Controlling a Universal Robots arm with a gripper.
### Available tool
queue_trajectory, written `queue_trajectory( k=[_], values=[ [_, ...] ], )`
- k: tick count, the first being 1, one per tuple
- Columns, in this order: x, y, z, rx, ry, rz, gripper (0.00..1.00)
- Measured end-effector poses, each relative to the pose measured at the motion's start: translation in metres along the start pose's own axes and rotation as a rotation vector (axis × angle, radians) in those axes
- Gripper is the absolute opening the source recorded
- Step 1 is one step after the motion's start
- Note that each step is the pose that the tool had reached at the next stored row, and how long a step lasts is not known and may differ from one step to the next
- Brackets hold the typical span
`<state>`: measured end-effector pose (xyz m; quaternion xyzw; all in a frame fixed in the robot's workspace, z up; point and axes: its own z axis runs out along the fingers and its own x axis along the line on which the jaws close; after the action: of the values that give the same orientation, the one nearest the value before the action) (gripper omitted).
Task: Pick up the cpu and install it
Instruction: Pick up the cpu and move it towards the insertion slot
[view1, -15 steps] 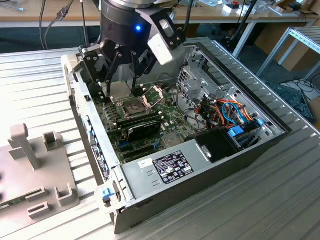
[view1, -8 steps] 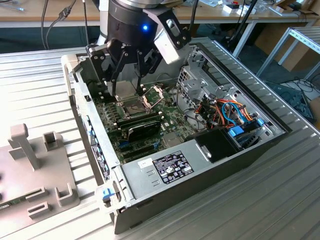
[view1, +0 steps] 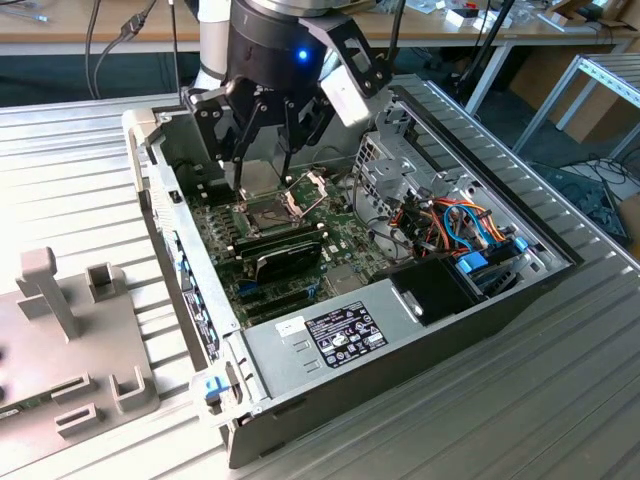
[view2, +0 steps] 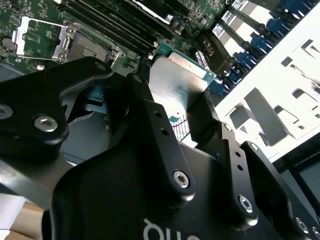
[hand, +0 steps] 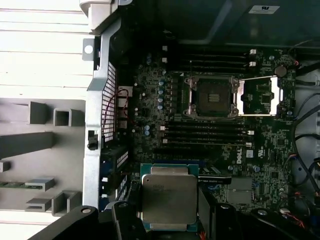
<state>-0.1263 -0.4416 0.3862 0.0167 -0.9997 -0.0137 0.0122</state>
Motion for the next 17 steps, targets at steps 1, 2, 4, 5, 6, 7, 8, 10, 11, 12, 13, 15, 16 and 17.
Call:
queue_trajectory(
  k=[1,2,4,5,6,7,8,10,11,12,13,15,16,17],
  values=[
    [-0.0015,-0.0001,-0.0001,0.0,0.0,0.0,0.55],
    [-0.0038,-0.0001,-0.0001,0.0,0.0,0.0,0.55],
    [-0.0094,-0.0003,-0.0002,0.0,0.0,0.0,0.55],
    [-0.011,-0.0004,-0.0003,-0.0001,0.0001,0.0,0.55],
    [-0.0129,-0.0005,-0.0003,0.0,0.0001,0.0,0.55],
    [-0.0139,-0.0005,-0.0004,0.0,0.0001,0.0,0.55],
    [-0.0163,-0.0005,-0.0004,0.0,0.0,0.0,0.55],
    [-0.0193,-0.0006,-0.0005,0.0,0.0,0.0,0.55],
    [-0.021,-0.0007,-0.0005,0.0,0.0,0.0,0.55],
    [-0.0225,-0.0008,-0.0005,0.0,0.0,0.0,0.55],
    [-0.0248,-0.0008,-0.0006,0.0,0.0,0.0,0.55],
    [-0.0282,-0.0009,-0.0007,0.0,0.0,0.0,0.55],
    [-0.0297,-0.001,-0.0008,0.0,0.0,0.0,0.55],
    [-0.0315,-0.001,-0.0008,0.0,0.0,0.0,0.55]
  ],
)
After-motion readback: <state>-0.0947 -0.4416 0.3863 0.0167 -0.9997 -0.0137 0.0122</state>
